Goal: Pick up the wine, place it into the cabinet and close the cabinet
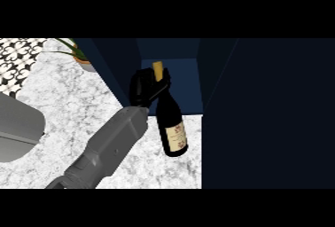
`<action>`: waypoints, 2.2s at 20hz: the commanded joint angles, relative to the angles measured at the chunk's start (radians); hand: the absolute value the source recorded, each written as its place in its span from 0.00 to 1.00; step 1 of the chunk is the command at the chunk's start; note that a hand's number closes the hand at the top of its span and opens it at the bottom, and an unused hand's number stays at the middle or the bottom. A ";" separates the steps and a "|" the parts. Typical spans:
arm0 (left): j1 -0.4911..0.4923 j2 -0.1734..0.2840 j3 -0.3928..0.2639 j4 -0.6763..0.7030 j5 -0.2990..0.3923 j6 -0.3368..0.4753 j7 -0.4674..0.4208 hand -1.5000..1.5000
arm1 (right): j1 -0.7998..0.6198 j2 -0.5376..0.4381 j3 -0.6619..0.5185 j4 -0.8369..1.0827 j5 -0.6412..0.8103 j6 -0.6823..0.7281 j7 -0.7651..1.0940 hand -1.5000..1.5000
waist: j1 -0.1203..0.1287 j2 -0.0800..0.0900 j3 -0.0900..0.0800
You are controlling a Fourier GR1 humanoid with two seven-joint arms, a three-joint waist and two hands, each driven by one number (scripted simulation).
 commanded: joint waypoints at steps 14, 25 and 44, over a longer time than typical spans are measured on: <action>-0.013 0.000 0.056 0.152 0.048 -0.015 -0.109 1.00 | -0.050 -0.013 -0.008 0.064 0.004 0.016 -0.024 0.00 | -0.013 0.007 0.000; 0.031 0.021 0.059 0.118 -0.021 -0.082 -0.267 0.00 | 0.061 -0.010 -0.041 -0.001 -0.017 0.038 -0.068 0.00 | 0.015 -0.005 0.001; 0.443 0.172 -0.242 -0.767 -0.194 0.162 0.030 0.00 | -0.035 -0.037 -0.049 -0.024 -0.051 -0.012 0.066 0.00 | 0.072 -0.022 0.002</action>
